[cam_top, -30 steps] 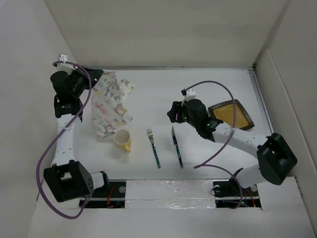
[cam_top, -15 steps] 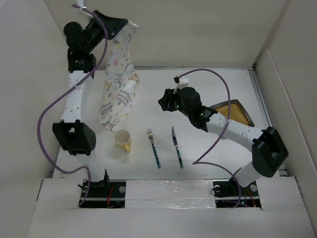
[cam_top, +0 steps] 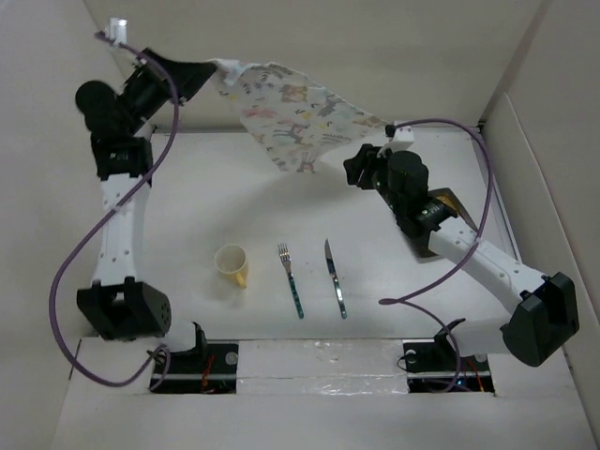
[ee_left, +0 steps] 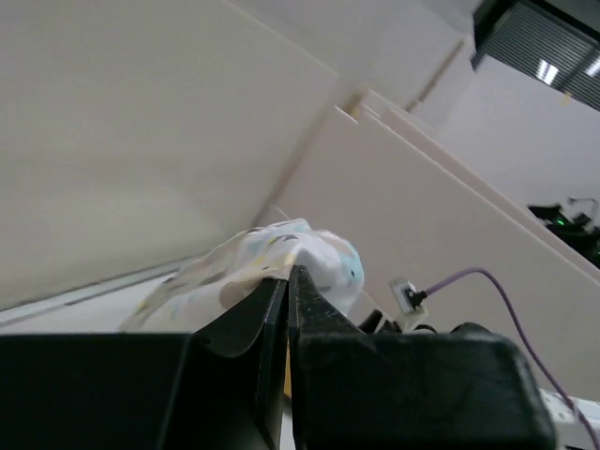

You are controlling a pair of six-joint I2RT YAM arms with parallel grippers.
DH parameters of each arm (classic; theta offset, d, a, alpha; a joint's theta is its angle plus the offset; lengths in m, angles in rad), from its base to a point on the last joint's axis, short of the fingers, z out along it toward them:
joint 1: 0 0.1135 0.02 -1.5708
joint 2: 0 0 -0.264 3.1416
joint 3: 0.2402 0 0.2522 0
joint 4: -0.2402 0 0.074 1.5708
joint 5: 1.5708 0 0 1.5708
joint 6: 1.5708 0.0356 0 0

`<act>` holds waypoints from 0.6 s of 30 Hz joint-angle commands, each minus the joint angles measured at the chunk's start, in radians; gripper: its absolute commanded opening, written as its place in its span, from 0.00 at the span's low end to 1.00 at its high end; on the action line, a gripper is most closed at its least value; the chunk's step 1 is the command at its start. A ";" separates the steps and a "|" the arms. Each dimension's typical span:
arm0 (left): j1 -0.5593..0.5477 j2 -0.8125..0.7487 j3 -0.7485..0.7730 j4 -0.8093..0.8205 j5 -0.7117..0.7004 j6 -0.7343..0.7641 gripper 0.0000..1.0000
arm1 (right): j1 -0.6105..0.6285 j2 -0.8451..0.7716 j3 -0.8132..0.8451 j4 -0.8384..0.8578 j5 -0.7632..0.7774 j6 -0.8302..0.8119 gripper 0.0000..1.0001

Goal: Set the dinner table for one person

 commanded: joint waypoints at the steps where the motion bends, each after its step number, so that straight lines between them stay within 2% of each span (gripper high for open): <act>1: 0.082 -0.061 -0.232 0.257 0.065 -0.008 0.00 | -0.031 -0.022 -0.082 0.012 0.021 0.017 0.54; 3: 0.094 -0.032 -0.319 0.354 0.114 -0.012 0.00 | -0.051 -0.031 -0.112 0.017 0.022 0.041 0.54; 5: 0.094 0.054 -0.332 0.398 0.197 -0.026 0.00 | -0.051 -0.031 -0.158 0.031 0.024 0.056 0.54; 8: 0.094 0.146 -0.392 0.594 0.246 -0.138 0.00 | -0.051 -0.026 -0.219 0.035 0.012 0.081 0.54; 10: 0.103 0.195 -0.416 0.655 0.256 -0.152 0.00 | -0.037 -0.028 -0.272 0.082 0.013 0.107 0.54; 12: 0.103 0.232 -0.438 0.623 0.250 -0.115 0.00 | -0.013 -0.022 -0.383 0.115 0.036 0.122 0.55; 15: 0.112 0.241 -0.432 0.586 0.254 -0.091 0.00 | -0.013 0.012 -0.402 0.135 0.036 0.135 0.58; 18: 0.112 0.203 -0.436 0.499 0.254 -0.023 0.00 | -0.036 0.078 -0.339 0.038 0.059 0.162 0.59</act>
